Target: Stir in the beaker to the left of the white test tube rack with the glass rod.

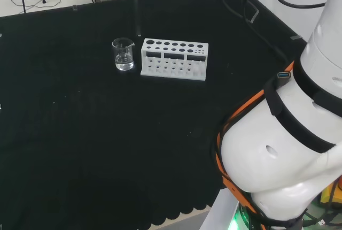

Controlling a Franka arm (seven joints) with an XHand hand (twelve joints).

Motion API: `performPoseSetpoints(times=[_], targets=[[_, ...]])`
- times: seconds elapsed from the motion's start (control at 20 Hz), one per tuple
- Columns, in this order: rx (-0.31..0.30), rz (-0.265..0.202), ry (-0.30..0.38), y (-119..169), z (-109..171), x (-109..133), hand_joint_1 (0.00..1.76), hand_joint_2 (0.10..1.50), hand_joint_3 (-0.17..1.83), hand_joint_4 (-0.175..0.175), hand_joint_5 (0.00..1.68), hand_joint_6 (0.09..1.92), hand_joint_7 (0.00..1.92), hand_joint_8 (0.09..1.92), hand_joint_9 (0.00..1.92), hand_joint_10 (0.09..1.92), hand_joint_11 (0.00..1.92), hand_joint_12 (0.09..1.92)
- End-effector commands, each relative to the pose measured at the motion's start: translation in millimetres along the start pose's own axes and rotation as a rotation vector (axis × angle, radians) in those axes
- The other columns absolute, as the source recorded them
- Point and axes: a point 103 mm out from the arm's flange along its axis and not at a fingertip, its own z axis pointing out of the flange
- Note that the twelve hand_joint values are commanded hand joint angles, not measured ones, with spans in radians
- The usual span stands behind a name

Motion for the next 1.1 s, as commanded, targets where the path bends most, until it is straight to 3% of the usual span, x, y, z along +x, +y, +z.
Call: performPoseSetpoints(times=[0.05, 0.45, 0.7, 1.1], targets=[[-0.006, -0.028, 0.007, -2, -1, 13, 1.30, 0.71, 0.66, -0.175, 1.15, 0.59, 1.20, 1.10, 1.67, 0.81, 1.04, 0.94], [-0.018, -0.046, 0.018, 1, -2, 24, 1.30, 0.72, 0.65, -0.175, 1.15, 0.58, 1.20, 1.10, 1.67, 0.81, 1.05, 0.93], [-0.010, -0.090, 0.004, 10, 9, 38, 1.30, 0.72, 0.65, -0.175, 1.15, 0.58, 1.20, 1.10, 1.67, 0.81, 1.05, 0.93], [0.000, -0.137, 0.045, 34, 28, 46, 1.30, 0.72, 0.65, -0.175, 1.16, 0.57, 1.20, 1.10, 1.68, 0.81, 1.05, 0.93]])
